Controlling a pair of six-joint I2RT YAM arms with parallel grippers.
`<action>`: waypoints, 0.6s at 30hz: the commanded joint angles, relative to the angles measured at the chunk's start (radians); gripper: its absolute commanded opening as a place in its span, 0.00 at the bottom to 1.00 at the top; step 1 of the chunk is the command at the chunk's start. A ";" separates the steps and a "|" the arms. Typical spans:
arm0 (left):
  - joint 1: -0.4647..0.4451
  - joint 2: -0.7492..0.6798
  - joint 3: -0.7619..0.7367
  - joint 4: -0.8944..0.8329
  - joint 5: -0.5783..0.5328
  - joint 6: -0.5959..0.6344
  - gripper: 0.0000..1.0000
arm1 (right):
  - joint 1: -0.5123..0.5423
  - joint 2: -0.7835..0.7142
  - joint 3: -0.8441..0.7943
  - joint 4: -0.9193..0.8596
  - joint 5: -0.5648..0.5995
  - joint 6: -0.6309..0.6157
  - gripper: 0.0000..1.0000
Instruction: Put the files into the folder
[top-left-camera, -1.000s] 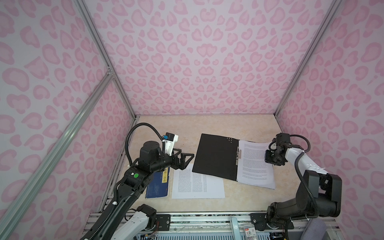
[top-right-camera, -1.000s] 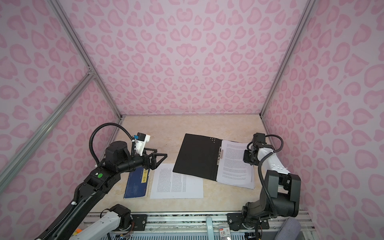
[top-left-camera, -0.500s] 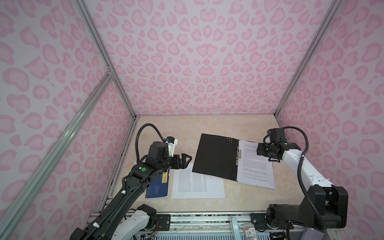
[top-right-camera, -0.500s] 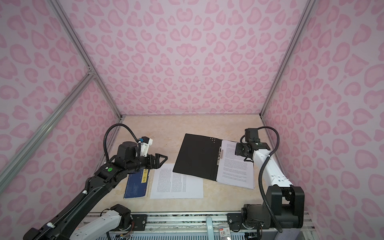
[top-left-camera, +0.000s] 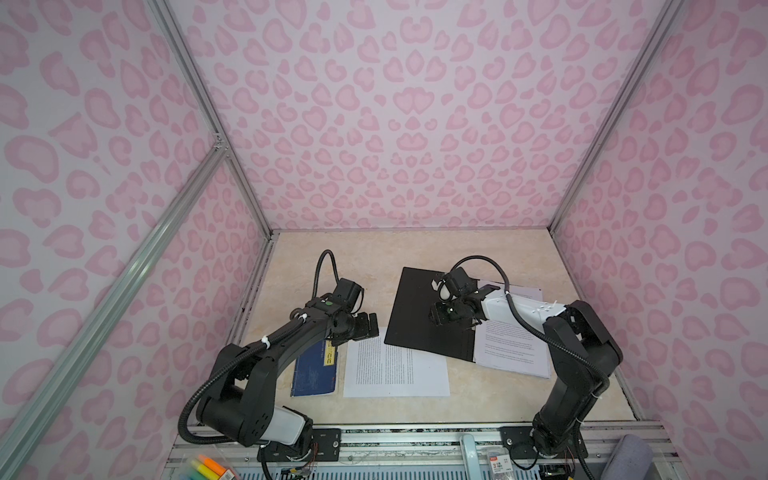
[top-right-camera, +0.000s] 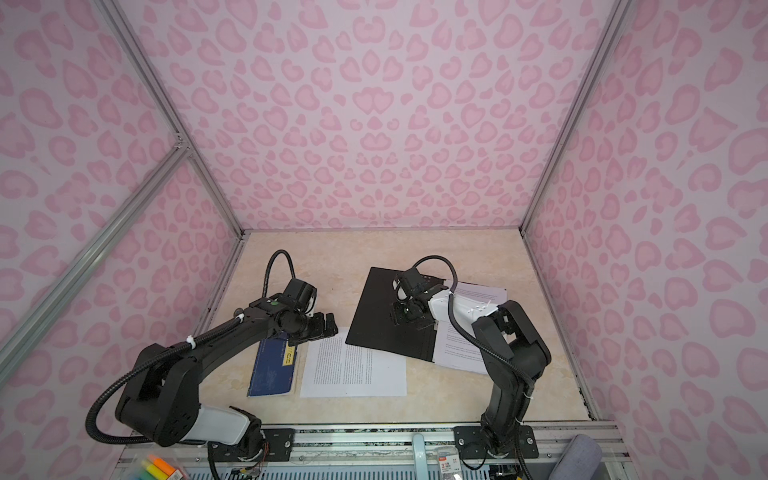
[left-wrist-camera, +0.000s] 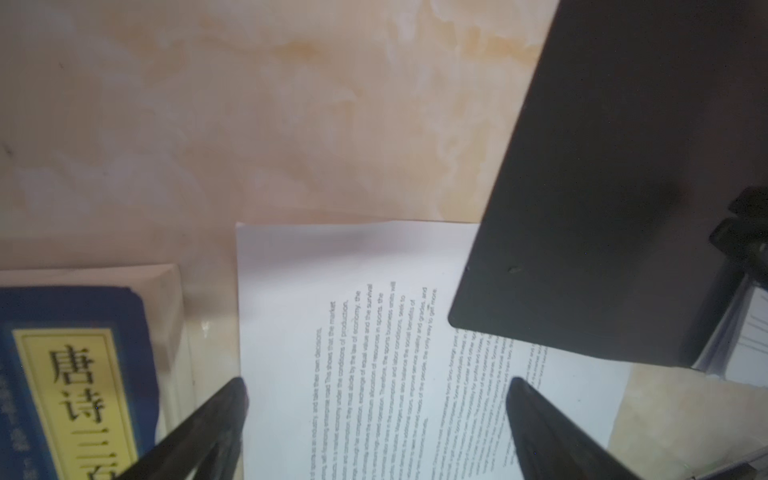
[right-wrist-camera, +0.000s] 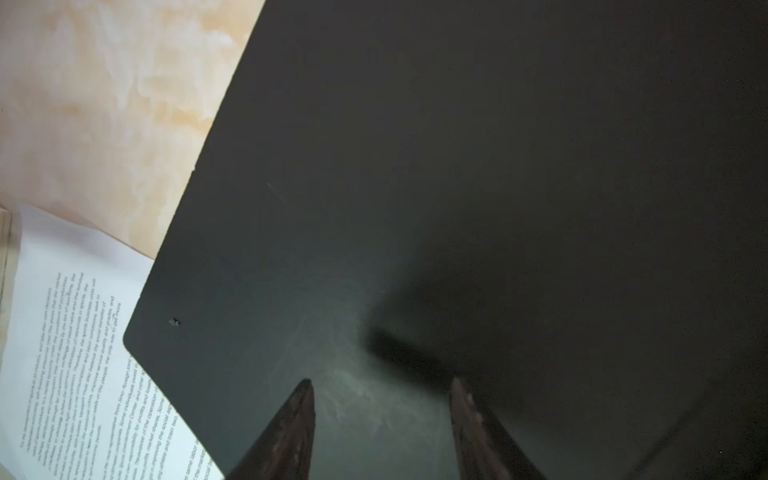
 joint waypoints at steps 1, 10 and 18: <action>0.000 0.057 0.048 -0.003 -0.079 -0.013 0.98 | 0.007 0.018 -0.018 0.066 -0.053 0.003 0.51; 0.001 0.178 0.137 -0.029 -0.128 0.006 0.98 | 0.009 0.049 -0.033 0.030 -0.127 -0.011 0.39; 0.001 0.247 0.171 -0.048 -0.159 0.024 0.98 | 0.007 0.080 -0.038 0.034 -0.153 -0.002 0.24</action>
